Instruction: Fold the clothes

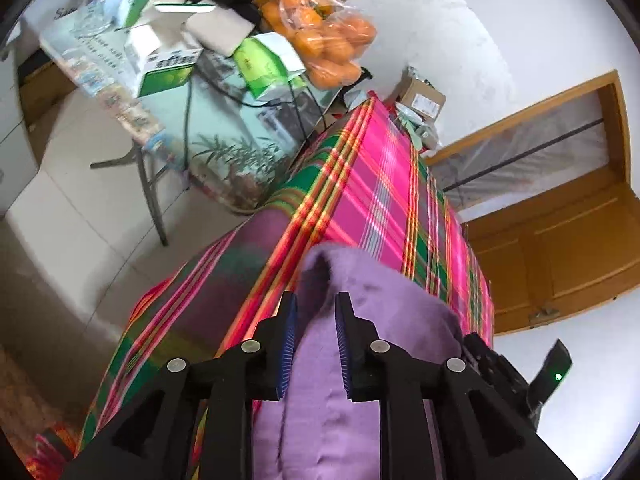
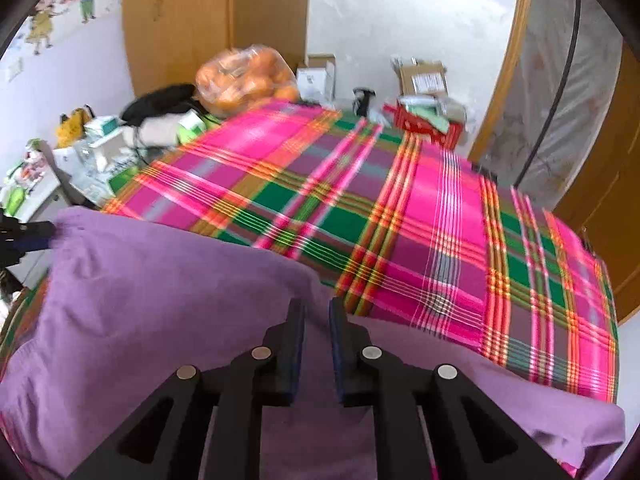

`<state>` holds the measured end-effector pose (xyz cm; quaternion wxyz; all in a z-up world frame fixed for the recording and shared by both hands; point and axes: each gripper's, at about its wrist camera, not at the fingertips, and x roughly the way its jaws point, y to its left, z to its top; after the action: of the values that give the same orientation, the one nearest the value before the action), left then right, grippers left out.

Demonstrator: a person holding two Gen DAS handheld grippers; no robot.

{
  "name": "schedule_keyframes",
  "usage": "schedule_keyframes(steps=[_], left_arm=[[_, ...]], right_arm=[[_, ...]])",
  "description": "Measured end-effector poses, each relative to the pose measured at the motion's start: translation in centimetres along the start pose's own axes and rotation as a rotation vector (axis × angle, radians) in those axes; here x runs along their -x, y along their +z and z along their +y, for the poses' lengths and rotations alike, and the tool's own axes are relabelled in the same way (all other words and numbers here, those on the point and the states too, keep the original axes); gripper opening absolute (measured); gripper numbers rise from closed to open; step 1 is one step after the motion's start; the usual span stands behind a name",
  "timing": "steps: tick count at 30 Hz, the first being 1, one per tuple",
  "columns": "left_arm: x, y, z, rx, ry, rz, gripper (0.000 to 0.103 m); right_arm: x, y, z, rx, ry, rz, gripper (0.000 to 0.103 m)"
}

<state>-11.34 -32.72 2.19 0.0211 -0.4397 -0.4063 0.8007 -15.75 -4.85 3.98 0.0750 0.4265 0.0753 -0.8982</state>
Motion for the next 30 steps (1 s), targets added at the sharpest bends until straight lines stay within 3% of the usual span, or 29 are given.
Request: schedule_keyframes(steps=[6,10,14,16,19,24,25,26,30], left_arm=[[2.3,-3.9,-0.1,-0.079,-0.010,0.079,0.021],[2.7,-6.4,-0.1,-0.120,0.009,0.157,0.021],[2.4,-8.4,0.5,-0.098,-0.025,0.233,0.024],[2.2,-9.1,0.6,-0.101,-0.040,0.261,0.026],[1.2,-10.0,0.7,-0.109,-0.025,0.308,0.028],[1.1,-10.4,1.0,-0.085,-0.039,0.275,0.023],[1.2,-10.5,1.1,-0.079,-0.043,0.267,0.018],[1.3,-10.5,1.3,-0.073,-0.045,0.262,0.005],[2.8,-10.4,1.3,-0.079,-0.033,0.191,0.004]], right_arm=[[4.5,-2.6,4.4,0.054,0.175,-0.002,0.014],[5.5,-5.4,8.9,0.105,0.306,0.052,0.014],[5.7,-8.0,13.1,0.146,0.412,0.107,0.015],[6.0,-9.3,15.0,0.177,0.444,0.123,0.028],[6.1,-10.4,16.5,0.201,0.462,0.139,0.033],[5.8,-11.3,17.8,0.189,0.473,0.166,0.033],[5.8,-11.5,17.9,0.184,0.474,0.169,0.033],[5.9,-11.7,18.0,0.178,0.471,0.161,0.033],[5.8,-11.6,18.4,0.147,0.495,0.159,0.035]])
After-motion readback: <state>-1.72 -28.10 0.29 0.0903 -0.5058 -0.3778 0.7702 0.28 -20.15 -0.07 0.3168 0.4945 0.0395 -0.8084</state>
